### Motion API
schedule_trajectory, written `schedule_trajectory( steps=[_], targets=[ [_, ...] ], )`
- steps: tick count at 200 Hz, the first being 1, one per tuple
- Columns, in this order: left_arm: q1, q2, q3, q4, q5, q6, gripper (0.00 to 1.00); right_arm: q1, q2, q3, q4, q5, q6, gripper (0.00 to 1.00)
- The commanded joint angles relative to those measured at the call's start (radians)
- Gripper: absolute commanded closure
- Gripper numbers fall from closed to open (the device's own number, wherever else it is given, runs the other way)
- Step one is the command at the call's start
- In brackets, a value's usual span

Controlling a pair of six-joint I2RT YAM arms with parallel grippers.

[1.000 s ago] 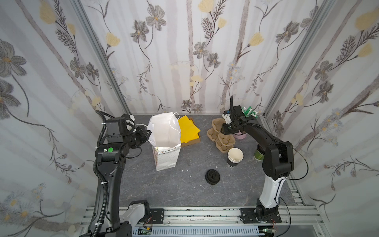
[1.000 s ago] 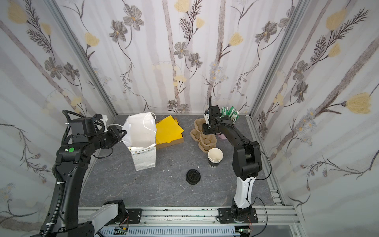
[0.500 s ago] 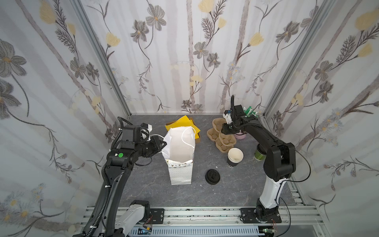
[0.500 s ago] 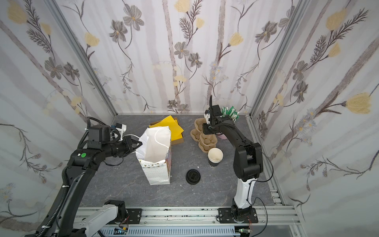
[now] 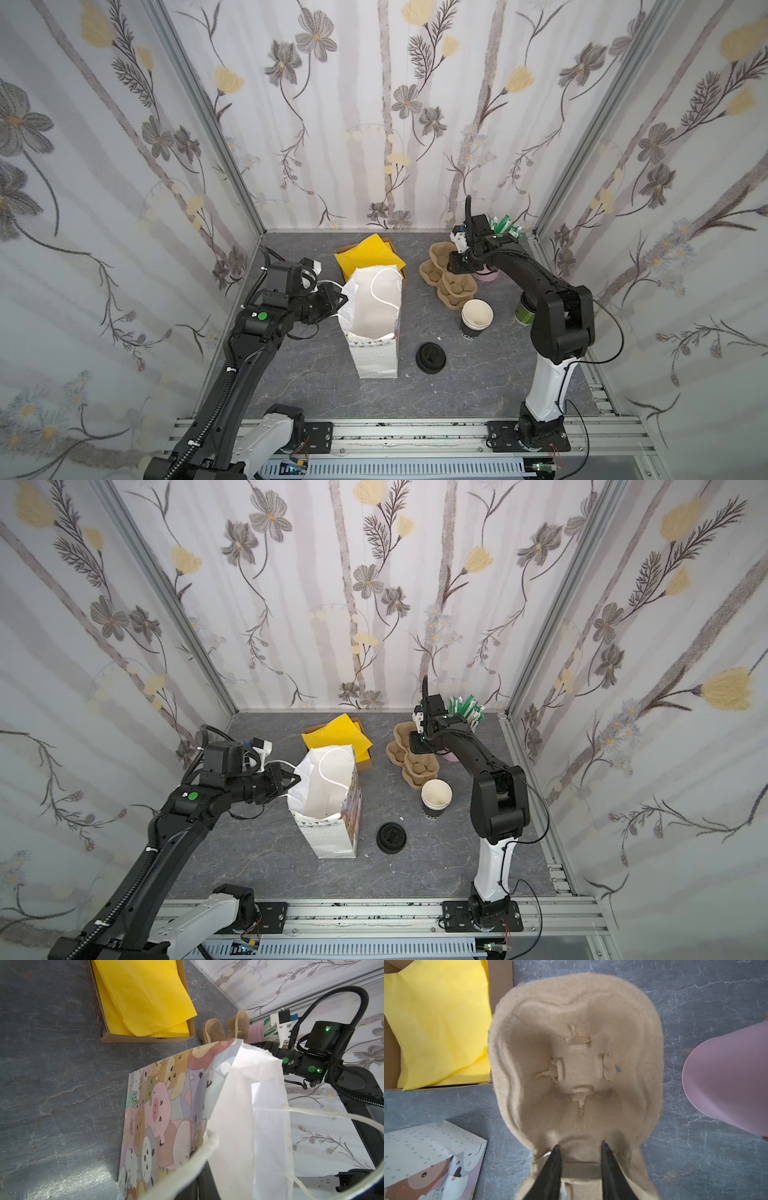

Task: Pack a coffee takeout order
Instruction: Place the takeout bag at the center of the table.

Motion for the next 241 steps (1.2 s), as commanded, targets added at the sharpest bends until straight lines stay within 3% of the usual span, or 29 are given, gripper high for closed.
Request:
schedule_trajectory(
  steps=[1,123,199,241],
  targets=[
    [-0.006,0.003,-0.012,0.071,-0.028,-0.029,1.0,0.01,0.015,0.019,0.048,0.011,0.026,0.7],
    [-0.008,0.027,-0.019,0.088,-0.018,-0.013,1.0,0.029,0.132,0.062,0.031,0.094,0.004,0.68],
    [-0.008,0.016,-0.014,0.087,-0.022,-0.023,1.0,0.035,0.044,0.062,-0.004,0.106,-0.001,0.69],
    [-0.012,0.012,-0.005,0.087,-0.084,-0.041,1.0,0.038,-0.036,0.074,-0.052,0.078,0.03,0.69]
  ],
)
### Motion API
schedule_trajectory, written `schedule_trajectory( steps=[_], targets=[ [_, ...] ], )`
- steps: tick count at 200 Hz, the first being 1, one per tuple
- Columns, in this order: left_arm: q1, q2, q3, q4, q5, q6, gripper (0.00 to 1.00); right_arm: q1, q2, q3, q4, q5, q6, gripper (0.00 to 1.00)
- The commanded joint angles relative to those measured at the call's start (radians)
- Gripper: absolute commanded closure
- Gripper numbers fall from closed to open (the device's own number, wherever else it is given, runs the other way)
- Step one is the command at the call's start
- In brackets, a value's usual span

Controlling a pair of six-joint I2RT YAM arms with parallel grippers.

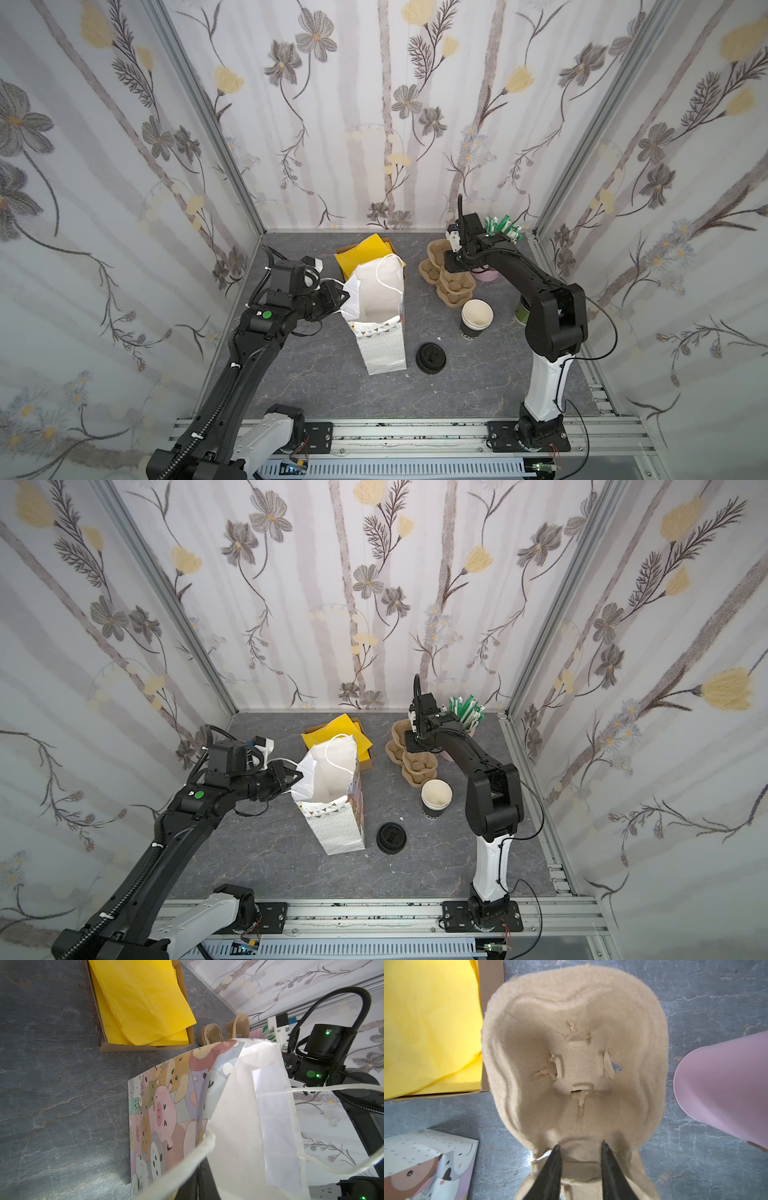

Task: Pack a coffee takeout order
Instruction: Place the takeout bag at the center of the table, then place the coffee cup in the cup tray.

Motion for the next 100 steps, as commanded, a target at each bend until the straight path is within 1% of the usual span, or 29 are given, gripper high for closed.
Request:
schedule_trajectory(
  steps=[1,50,78,100],
  targets=[
    [-0.002,-0.006,0.014,0.02,-0.053,-0.016,1.0,0.005,-0.046,0.021,-0.027,-0.018,0.028,0.69],
    [-0.039,-0.043,0.021,0.022,-0.159,-0.089,1.0,0.06,-0.155,0.08,-0.137,-0.066,0.12,0.69],
    [-0.09,-0.027,0.023,0.028,-0.169,-0.103,1.0,0.113,-0.215,0.12,-0.201,-0.072,0.18,0.69],
    [-0.127,-0.023,0.013,0.034,-0.194,-0.148,1.0,0.156,-0.265,0.149,-0.235,-0.078,0.247,0.69]
  ],
)
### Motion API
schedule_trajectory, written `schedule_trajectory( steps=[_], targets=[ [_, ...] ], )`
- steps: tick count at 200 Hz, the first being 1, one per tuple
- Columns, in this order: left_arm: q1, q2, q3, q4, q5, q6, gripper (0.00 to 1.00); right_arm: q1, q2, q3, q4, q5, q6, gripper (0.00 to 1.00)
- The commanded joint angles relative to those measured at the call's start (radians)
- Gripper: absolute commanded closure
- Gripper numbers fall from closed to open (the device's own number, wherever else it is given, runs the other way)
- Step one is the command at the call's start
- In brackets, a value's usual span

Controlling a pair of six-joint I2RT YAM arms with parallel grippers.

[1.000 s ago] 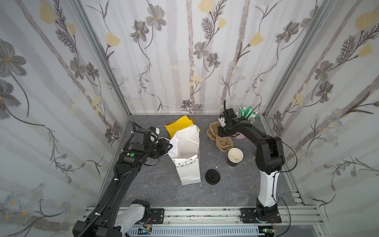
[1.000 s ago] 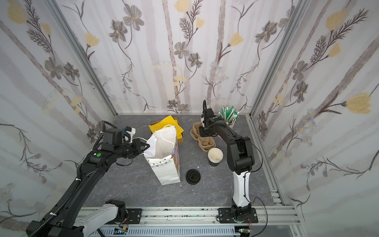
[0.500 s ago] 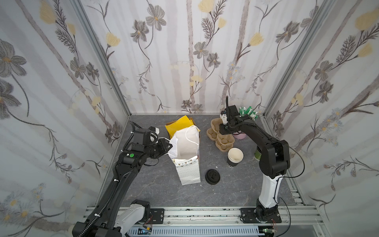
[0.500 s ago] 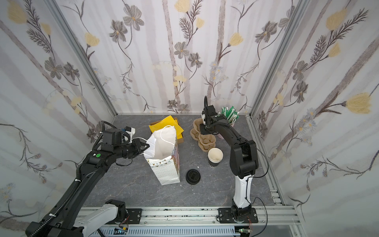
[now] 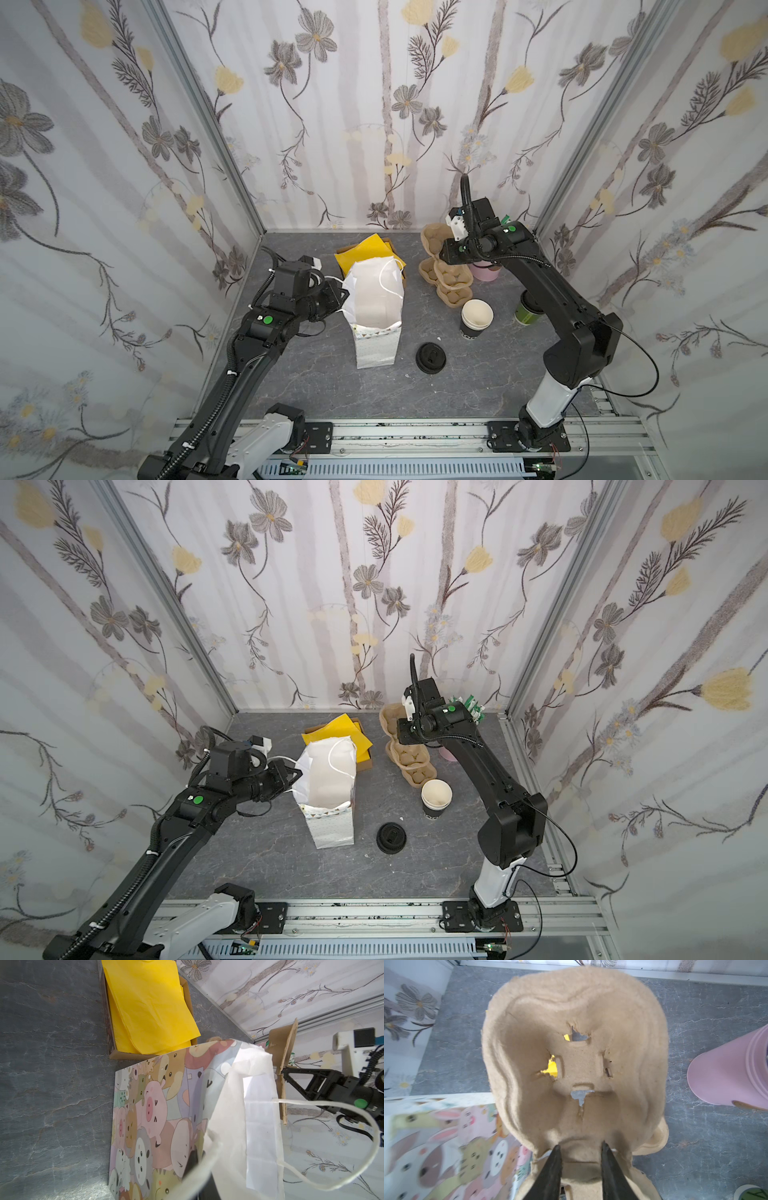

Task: Pack a coffee takeout order
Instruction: Place the coffee cup in the cup tray.

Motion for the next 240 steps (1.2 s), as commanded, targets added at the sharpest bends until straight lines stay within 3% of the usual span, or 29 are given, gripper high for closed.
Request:
schedule_trajectory(
  steps=[1,121,240],
  targets=[
    [-0.03,0.002,-0.002,0.032,-0.045,-0.055,1.0,0.036,-0.045,0.032,-0.048,-0.023,0.098,0.69],
    [-0.16,0.003,-0.009,0.09,-0.246,-0.198,1.0,0.145,-0.161,0.256,-0.187,-0.14,0.404,0.7],
    [-0.193,0.043,-0.013,0.127,-0.253,-0.202,1.0,0.364,-0.082,0.36,-0.05,-0.13,0.599,0.71]
  ],
)
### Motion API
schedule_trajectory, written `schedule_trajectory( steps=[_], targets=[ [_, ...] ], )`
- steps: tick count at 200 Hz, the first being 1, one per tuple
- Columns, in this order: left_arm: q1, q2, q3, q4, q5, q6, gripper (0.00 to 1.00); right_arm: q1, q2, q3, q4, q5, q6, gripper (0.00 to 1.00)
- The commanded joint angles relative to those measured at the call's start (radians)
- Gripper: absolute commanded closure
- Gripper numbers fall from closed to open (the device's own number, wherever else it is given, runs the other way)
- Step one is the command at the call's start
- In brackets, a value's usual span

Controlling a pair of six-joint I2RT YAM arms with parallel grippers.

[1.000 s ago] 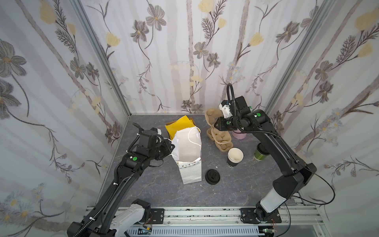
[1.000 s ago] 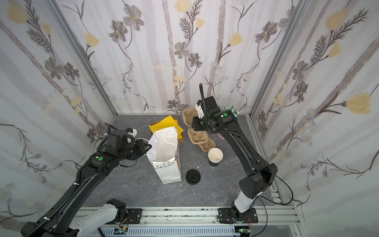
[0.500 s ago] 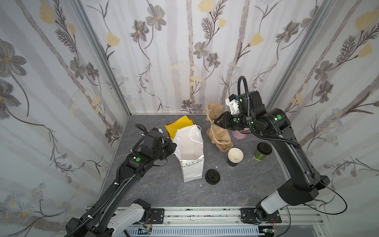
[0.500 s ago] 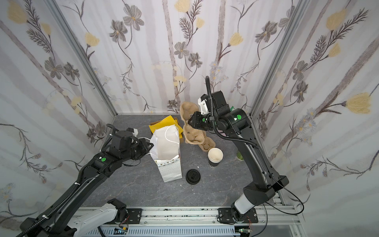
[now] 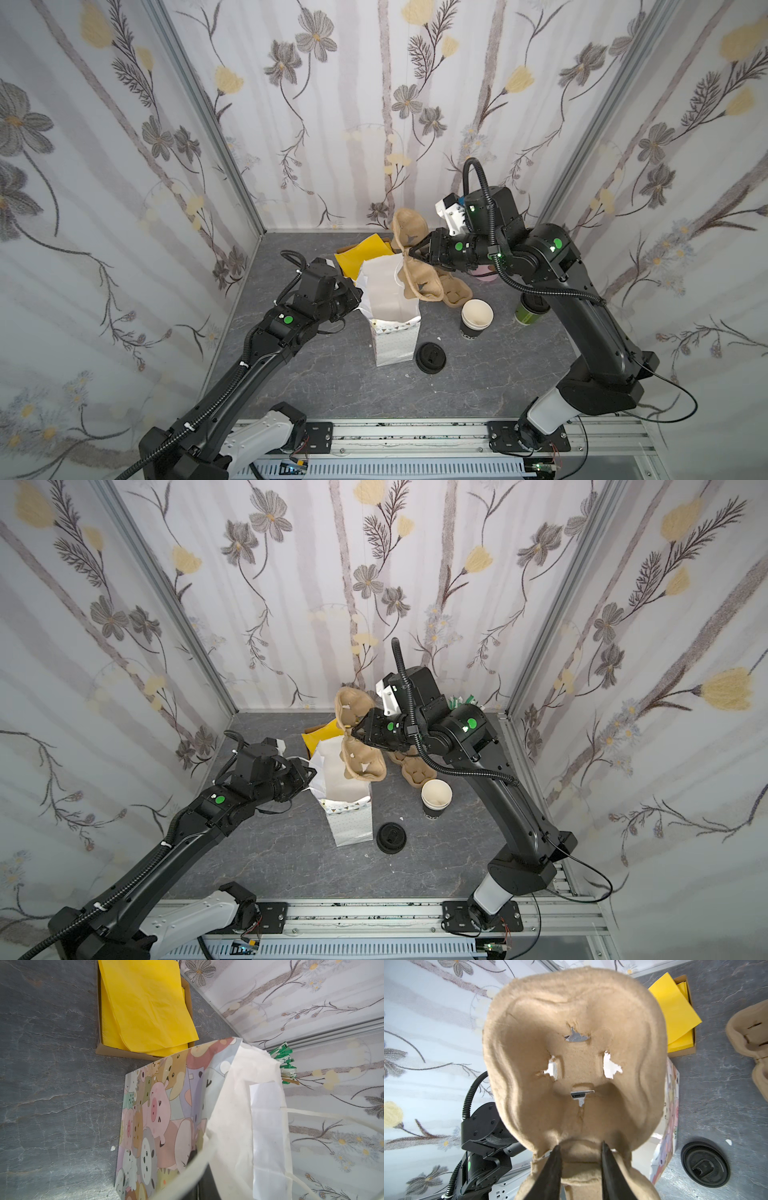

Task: Pack a coffee takeout order
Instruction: Place the coffee cup in the cup tray.

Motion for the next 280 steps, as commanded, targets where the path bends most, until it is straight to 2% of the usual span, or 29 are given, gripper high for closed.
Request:
schedule_trajectory(
  steps=[1,19,65,129,192,280],
  targets=[
    [0.0,-0.002,0.002,0.026,-0.016,-0.011,1.0,0.038,0.025,0.007,0.104,-0.005,0.065,0.71],
    [0.0,-0.003,0.001,0.028,-0.018,-0.014,1.0,0.085,0.048,0.008,0.144,-0.018,0.09,0.71],
    [0.001,-0.007,-0.018,0.042,-0.004,-0.021,1.0,0.129,0.11,0.008,0.226,-0.049,0.118,0.71],
    [0.0,-0.045,-0.042,0.053,-0.017,-0.04,1.0,0.131,0.156,-0.019,0.227,-0.036,0.099,0.72],
    [0.0,-0.045,-0.047,0.064,-0.012,-0.046,1.0,0.132,0.103,-0.206,0.34,-0.045,0.126,0.72],
    [-0.001,-0.056,-0.063,0.073,-0.011,-0.058,1.0,0.12,0.049,-0.327,0.344,0.006,0.1,0.73]
  ],
)
